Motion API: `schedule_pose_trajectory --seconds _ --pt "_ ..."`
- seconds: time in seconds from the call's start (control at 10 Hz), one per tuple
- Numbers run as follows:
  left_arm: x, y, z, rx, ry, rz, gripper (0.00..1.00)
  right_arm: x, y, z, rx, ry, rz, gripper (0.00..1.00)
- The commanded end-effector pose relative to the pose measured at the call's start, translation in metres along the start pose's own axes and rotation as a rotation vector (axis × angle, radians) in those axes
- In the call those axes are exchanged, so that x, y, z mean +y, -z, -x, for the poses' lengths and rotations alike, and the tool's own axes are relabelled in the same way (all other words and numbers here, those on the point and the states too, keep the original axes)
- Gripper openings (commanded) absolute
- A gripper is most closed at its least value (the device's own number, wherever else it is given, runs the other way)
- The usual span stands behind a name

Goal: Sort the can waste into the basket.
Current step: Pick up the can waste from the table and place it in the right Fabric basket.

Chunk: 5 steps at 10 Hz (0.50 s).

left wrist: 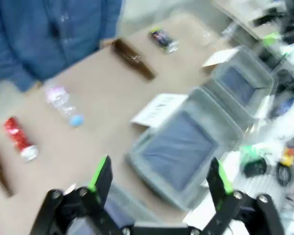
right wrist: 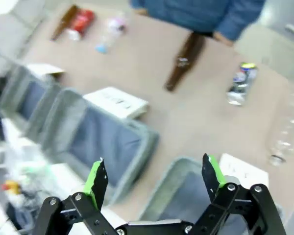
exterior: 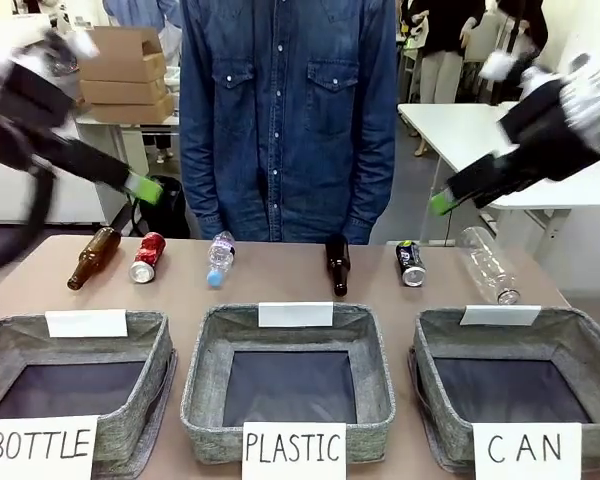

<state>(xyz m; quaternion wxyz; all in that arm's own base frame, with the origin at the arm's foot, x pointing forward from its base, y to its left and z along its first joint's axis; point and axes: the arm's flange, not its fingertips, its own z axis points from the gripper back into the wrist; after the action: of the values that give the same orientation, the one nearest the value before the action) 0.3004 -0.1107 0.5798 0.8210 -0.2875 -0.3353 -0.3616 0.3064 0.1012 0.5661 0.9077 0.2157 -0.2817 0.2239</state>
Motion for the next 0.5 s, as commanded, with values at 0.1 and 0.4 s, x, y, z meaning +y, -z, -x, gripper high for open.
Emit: schedule_pose_trajectory --seconds 0.1,0.4 --pt "0.066 -0.074 0.037 -0.292 -0.479 0.593 1.0 -0.055 -0.066 0.016 -0.121 0.669 -0.448 1.0" --pt "0.101 -0.072 0.056 -0.535 -0.73 0.7 1.0 -0.09 -0.074 0.04 -0.272 0.901 -0.574 1.0"
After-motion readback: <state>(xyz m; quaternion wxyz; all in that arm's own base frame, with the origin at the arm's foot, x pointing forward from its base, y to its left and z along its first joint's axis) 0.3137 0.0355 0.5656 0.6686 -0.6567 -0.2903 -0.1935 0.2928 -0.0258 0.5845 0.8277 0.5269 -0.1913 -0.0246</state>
